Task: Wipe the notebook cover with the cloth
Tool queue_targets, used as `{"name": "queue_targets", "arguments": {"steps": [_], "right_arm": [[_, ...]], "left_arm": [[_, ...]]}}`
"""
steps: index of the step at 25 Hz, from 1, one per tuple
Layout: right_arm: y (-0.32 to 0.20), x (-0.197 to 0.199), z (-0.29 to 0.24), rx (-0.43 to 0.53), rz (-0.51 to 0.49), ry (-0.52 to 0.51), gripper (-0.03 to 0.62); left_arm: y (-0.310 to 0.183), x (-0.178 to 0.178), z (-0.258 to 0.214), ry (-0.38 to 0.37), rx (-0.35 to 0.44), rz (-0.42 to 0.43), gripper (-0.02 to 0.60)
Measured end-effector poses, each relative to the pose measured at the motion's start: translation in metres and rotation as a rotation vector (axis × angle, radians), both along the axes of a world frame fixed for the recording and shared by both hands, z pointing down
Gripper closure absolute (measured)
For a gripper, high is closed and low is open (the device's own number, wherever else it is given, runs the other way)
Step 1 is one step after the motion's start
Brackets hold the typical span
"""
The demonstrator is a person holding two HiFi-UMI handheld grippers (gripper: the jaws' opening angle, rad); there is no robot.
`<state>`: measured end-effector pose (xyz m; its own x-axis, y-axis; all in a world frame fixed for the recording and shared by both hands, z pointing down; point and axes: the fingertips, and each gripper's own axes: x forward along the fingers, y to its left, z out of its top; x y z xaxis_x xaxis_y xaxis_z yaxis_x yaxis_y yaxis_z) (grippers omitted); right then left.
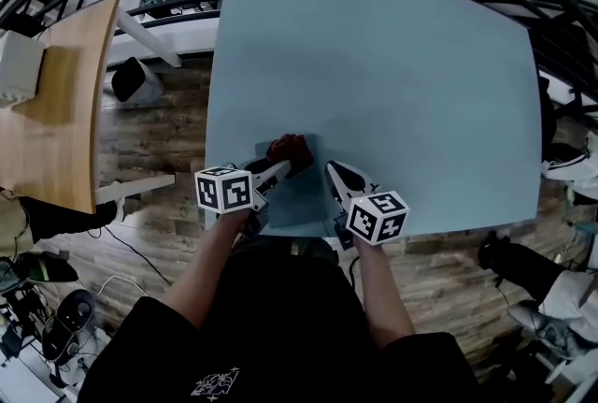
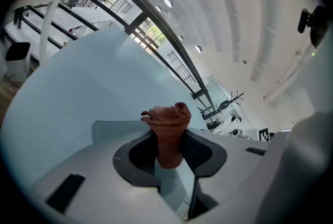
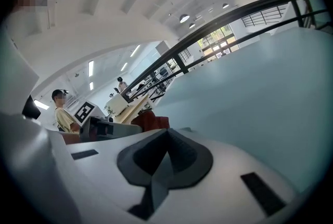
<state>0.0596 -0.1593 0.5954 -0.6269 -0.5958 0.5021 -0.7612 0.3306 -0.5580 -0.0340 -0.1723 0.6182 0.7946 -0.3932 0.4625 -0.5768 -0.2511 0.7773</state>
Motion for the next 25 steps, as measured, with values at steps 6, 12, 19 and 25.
{"name": "queue_targets", "arguments": {"steps": [6, 12, 19, 25], "right_arm": [[0.010, 0.013, 0.009, -0.032, 0.031, -0.007, 0.589], [0.017, 0.019, 0.015, -0.053, 0.056, -0.005, 0.588], [0.017, 0.024, 0.019, -0.059, 0.066, 0.000, 0.588], [0.017, 0.019, 0.021, -0.064, 0.062, 0.004, 0.589]], "left_arm": [[0.003, 0.030, 0.008, 0.021, -0.021, 0.070, 0.454], [0.011, 0.049, 0.020, 0.031, -0.058, 0.123, 0.454], [0.019, 0.054, 0.034, 0.024, -0.103, 0.156, 0.454], [0.020, 0.048, 0.037, 0.025, -0.128, 0.159, 0.454]]}}
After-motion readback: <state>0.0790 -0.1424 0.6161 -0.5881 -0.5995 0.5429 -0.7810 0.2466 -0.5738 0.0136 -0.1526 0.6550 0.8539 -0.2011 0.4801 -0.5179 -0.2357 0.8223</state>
